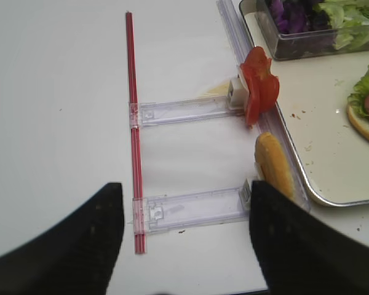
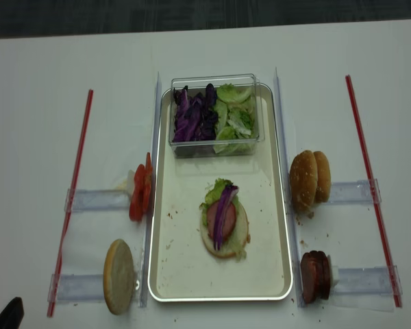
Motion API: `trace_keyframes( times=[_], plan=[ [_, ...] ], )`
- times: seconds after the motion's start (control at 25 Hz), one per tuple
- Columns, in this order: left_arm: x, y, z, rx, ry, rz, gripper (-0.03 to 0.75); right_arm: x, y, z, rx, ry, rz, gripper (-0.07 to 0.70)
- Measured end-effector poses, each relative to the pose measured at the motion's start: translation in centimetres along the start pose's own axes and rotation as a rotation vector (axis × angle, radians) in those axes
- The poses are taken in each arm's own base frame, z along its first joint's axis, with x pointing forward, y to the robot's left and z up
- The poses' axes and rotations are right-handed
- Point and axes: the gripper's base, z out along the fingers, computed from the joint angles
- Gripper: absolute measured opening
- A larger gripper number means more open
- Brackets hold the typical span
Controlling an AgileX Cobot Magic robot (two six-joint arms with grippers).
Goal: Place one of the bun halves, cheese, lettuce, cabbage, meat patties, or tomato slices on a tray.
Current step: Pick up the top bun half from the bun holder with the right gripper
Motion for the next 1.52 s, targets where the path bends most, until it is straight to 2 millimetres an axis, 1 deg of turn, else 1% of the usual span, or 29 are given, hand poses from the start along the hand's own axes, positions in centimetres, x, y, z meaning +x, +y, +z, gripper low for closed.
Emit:
trace_keyframes(
  times=[0.24, 0.32, 0.4, 0.6, 0.64, 0.72, 0.84, 1.12, 1.2, 1.52],
  plan=[
    [0.0, 0.0, 0.0, 0.000, 0.000, 0.000, 0.421, 0.0, 0.0, 0.0, -0.001, 0.000, -0.002, 0.033],
    [0.0, 0.0, 0.0, 0.000, 0.000, 0.000, 0.421, -0.1, 0.0, 0.1, -0.003, 0.009, 0.000, 0.080],
    [0.0, 0.0, 0.0, 0.000, 0.000, 0.000, 0.421, -0.3, 0.0, 0.4, -0.004, 0.036, 0.015, 0.172],
    [0.0, 0.0, 0.0, 0.000, 0.000, 0.000, 0.421, -0.9, -0.1, 1.4, -0.008, 0.119, 0.032, 0.534],
    [0.0, 0.0, 0.0, 0.000, 0.000, 0.000, 0.421, -1.0, -0.2, 1.6, -0.009, 0.138, 0.035, 0.589],
    [0.0, 0.0, 0.0, 0.000, 0.000, 0.000, 0.421, -1.3, -0.2, 2.1, -0.011, 0.178, 0.038, 0.646],
    [0.0, 0.0, 0.0, 0.000, 0.000, 0.000, 0.421, -1.7, -0.2, 3.0, -0.019, 0.246, 0.065, 0.670],
    [0.0, 0.0, 0.0, 0.000, 0.000, 0.000, 0.421, -2.9, -0.1, 5.6, -0.060, 0.436, 0.139, 0.677],
    [0.0, 0.0, 0.0, 0.000, 0.000, 0.000, 0.421, -3.7, -0.1, 6.1, -0.061, 0.476, 0.148, 0.678],
    [0.0, 0.0, 0.0, 0.000, 0.000, 0.000, 0.421, -8.0, -0.4, 7.5, -0.067, 0.597, 0.167, 0.675]
  ],
)
